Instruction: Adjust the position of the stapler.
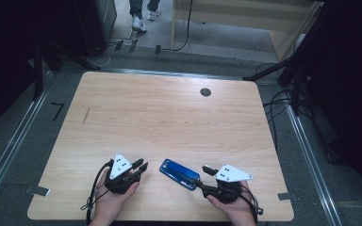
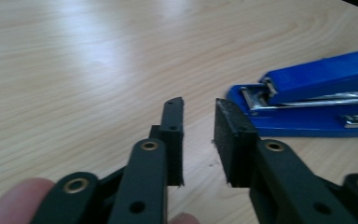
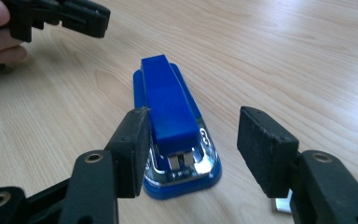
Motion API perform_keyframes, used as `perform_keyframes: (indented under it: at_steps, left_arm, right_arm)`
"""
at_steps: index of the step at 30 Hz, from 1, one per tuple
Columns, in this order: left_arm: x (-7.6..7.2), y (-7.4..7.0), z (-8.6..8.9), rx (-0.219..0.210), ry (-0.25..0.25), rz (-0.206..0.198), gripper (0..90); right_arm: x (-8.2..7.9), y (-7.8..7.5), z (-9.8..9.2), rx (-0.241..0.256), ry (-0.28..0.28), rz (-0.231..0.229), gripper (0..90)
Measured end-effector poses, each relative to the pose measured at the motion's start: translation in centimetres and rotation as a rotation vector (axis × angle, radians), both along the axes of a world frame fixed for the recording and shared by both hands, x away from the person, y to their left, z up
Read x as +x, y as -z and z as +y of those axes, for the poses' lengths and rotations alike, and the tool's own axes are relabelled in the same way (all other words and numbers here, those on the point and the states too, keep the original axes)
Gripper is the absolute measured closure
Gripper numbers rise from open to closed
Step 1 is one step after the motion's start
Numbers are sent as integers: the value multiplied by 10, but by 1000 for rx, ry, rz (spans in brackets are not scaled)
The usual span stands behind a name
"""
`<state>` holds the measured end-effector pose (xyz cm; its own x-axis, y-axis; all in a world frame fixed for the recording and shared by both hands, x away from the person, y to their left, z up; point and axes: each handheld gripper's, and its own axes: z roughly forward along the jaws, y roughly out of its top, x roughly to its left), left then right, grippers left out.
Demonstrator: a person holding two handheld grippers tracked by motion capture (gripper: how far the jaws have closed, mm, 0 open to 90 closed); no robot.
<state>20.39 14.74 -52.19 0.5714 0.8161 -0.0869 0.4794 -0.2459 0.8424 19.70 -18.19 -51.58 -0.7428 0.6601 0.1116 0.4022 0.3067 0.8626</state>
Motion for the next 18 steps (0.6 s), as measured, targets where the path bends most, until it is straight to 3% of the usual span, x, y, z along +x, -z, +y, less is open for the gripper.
perform_keyframes:
  at_steps: [4, 14, 16, 18]
  left_arm:
    - [1, 3, -16, 3, 49, 22, 900]
    - [3, 11, -50, 45, 141, 55, 900]
    - [3, 11, -52, 28, 153, 60, 900]
    - [4, 11, -53, 43, 157, 66, 900]
  right_arm:
    - [-7, 3, -5, 9, 23, 5, 460]
    - [-12, 12, -6, 11, 32, 10, 533]
    - [-13, 14, -7, -3, 28, 25, 577]
    - [-15, 15, -8, -30, 53, 27, 590]
